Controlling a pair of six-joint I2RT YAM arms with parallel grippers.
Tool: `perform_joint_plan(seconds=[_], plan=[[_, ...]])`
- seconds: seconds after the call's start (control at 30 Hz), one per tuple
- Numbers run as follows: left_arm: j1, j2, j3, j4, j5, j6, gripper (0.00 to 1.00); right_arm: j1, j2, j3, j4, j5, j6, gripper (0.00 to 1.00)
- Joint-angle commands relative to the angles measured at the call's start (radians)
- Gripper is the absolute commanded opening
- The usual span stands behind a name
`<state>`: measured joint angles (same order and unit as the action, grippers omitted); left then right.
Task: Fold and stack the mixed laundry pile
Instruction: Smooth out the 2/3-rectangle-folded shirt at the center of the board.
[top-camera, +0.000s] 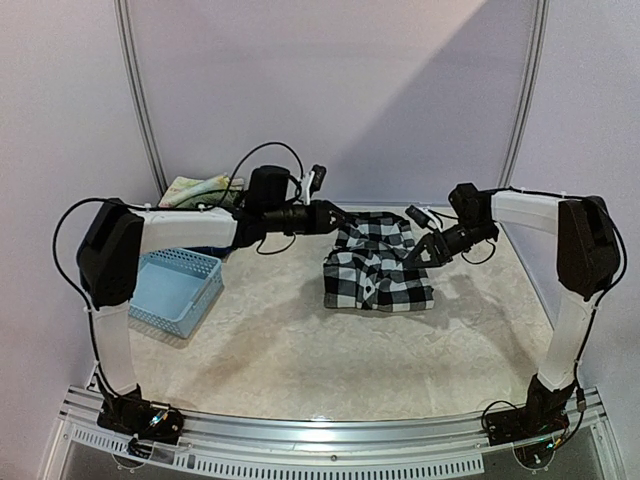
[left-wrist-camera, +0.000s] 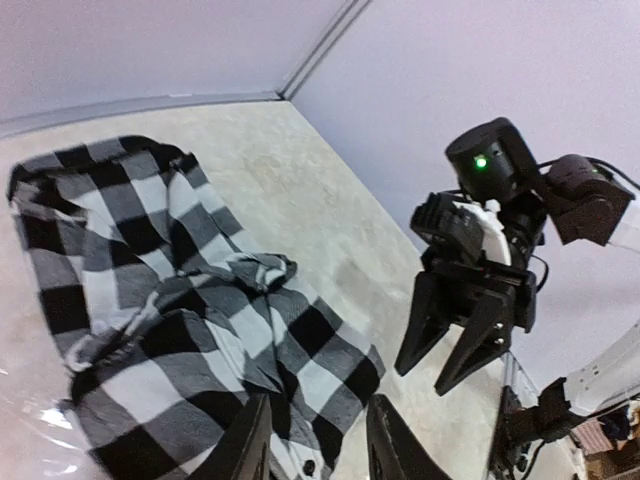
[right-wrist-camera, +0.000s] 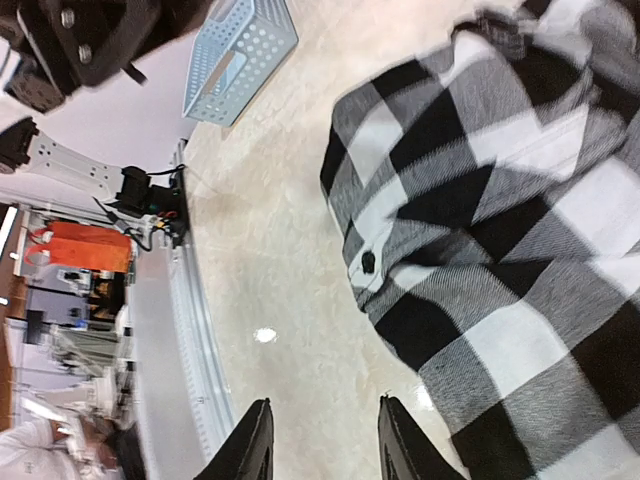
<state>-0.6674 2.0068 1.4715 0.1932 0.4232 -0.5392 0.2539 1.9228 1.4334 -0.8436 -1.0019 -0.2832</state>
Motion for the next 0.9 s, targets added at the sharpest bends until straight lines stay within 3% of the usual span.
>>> perform_joint_plan(seconds=[0.0, 0.13, 0.27, 0.57, 0.73, 0.87], plan=[[-0.040, 0.133, -0.141, 0.210, 0.115, -0.189, 0.32, 0.002, 0.108, -0.076, 0.052, -0.105, 0.048, 0.35], [-0.044, 0.267, -0.127, 0.426, 0.204, -0.402, 0.31, 0.002, 0.194, -0.061, 0.090, -0.149, 0.091, 0.32], [-0.055, 0.381, -0.110, 0.468, 0.213, -0.504, 0.28, 0.002, 0.291, -0.065, 0.118, -0.143, 0.174, 0.28], [-0.061, 0.441, -0.095, 0.265, 0.140, -0.477, 0.26, -0.002, 0.344, -0.104, 0.155, -0.075, 0.244, 0.28], [-0.054, 0.330, -0.053, 0.130, 0.161, -0.359, 0.28, -0.002, 0.258, -0.053, 0.036, -0.037, 0.159, 0.29], [-0.048, 0.212, 0.072, -0.104, 0.183, -0.209, 0.33, -0.001, 0.155, 0.017, -0.059, -0.028, 0.041, 0.33]])
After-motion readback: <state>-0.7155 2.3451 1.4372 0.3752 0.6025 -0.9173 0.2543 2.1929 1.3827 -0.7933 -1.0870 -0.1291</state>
